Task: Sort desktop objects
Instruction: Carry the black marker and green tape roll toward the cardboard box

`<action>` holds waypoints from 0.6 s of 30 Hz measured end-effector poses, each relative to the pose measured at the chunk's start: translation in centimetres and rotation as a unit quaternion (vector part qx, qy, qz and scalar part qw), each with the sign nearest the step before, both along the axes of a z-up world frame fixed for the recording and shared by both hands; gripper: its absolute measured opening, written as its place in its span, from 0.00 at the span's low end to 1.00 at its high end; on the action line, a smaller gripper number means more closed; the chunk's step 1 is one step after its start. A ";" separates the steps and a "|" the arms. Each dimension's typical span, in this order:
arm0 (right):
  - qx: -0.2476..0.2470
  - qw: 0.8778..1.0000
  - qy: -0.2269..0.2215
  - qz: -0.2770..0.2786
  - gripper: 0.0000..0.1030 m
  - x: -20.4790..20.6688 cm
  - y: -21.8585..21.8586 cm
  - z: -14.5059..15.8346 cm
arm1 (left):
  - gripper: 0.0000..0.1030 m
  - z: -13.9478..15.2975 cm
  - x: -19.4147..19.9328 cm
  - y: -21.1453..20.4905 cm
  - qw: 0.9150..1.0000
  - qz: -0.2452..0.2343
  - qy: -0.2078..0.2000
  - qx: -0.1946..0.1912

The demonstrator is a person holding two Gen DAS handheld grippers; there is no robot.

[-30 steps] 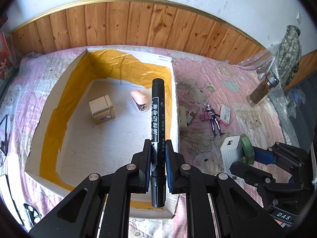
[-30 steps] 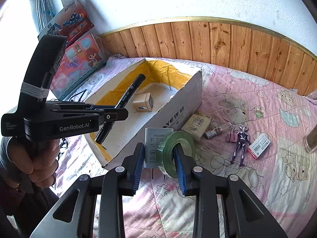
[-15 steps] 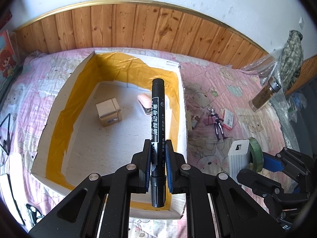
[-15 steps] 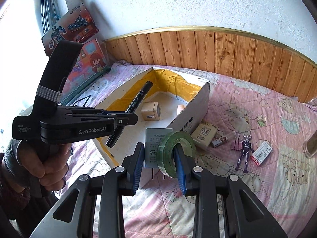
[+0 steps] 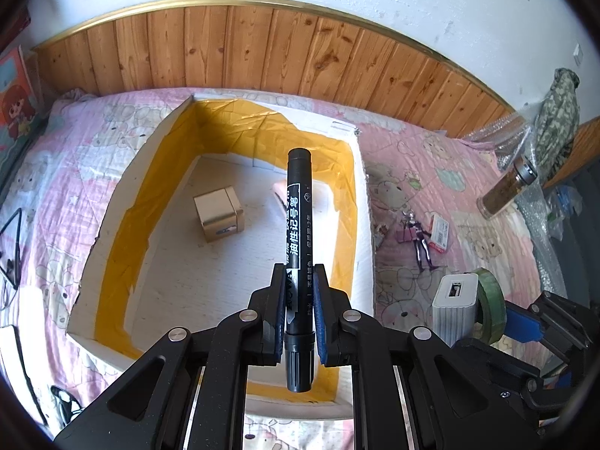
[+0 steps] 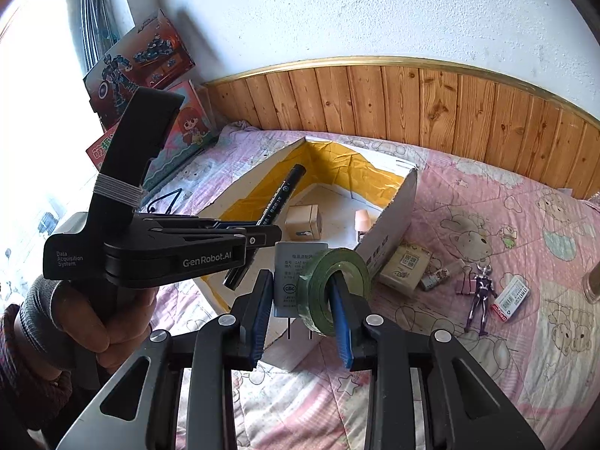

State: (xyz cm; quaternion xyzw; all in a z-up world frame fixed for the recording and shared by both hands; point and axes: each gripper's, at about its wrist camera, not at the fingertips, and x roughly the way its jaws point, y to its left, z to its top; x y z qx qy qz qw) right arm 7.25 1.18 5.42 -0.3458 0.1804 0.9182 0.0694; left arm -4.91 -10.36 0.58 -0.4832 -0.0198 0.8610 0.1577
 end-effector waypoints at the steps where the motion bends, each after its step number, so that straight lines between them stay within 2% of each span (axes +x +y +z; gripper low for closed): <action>1: -0.001 1.000 0.001 0.001 0.31 -0.3 -0.1 0.0 | 0.13 0.0 -0.1 -0.2 1.000 0.002 0.000 0.001; 18: 0.002 1.000 -0.002 0.018 0.31 -4.4 -1.3 0.1 | 0.13 -0.4 -1.8 -2.4 1.000 0.022 -0.008 0.007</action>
